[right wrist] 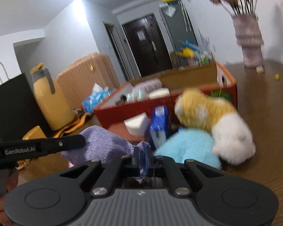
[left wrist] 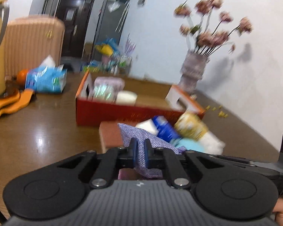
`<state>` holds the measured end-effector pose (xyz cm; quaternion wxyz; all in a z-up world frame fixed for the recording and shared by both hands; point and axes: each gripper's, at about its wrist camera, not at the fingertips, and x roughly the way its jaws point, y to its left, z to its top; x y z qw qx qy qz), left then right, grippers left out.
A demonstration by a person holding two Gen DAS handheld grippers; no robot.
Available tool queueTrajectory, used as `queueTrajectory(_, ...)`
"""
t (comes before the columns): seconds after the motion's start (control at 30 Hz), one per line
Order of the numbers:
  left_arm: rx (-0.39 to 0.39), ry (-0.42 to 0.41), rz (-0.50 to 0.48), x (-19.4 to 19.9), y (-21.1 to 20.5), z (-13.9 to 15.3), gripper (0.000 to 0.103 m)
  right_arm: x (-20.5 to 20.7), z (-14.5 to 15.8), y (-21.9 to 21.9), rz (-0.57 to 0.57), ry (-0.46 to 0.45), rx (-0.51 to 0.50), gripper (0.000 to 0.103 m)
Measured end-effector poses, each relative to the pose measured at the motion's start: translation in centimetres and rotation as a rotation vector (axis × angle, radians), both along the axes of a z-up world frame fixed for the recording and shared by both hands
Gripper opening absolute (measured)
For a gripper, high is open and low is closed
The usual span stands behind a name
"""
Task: Organize soft objects
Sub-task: 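Grasp the lavender cloth pouch with the left tool, then carry the lavender pouch in the left tool into the box and release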
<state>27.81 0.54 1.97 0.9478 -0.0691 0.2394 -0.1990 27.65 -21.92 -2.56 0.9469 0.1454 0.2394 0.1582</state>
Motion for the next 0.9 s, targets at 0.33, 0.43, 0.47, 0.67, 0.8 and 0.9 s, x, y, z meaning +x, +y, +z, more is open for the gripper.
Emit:
queueTrajectory(0.33,-0.033,-0.053,-0.071,-9.4,-1.1,1.2,0.009,-8.5,3.3,-1.1,0.077,-0.072,-0.093,0.005)
queueTrajectory(0.43,-0.001,0.013,-0.051,-11.1,-1.2,-1.3,0.009,-9.9,1.6,-1.6,0.083,-0.004,-0.055,0.005)
queueTrajectory(0.47,0.021,0.040,-0.032,-11.3,-1.1,-2.2,0.009,-10.1,1.0,-1.5,0.083,0.013,-0.059,0.005)
queueTrajectory(0.67,0.045,0.093,0.022,-12.1,-0.5,-4.2,0.048,-10.4,-0.3,-1.1,0.042,0.035,-0.069,0.016)
queueTrajectory(0.8,-0.009,0.113,0.037,-11.1,0.5,-3.8,0.050,-11.1,0.3,-1.2,0.044,-0.019,-0.056,0.027)
queueTrajectory(0.9,-0.021,0.166,0.055,-10.2,0.2,-4.3,0.048,-10.4,0.0,-0.5,0.048,0.002,-0.079,0.031)
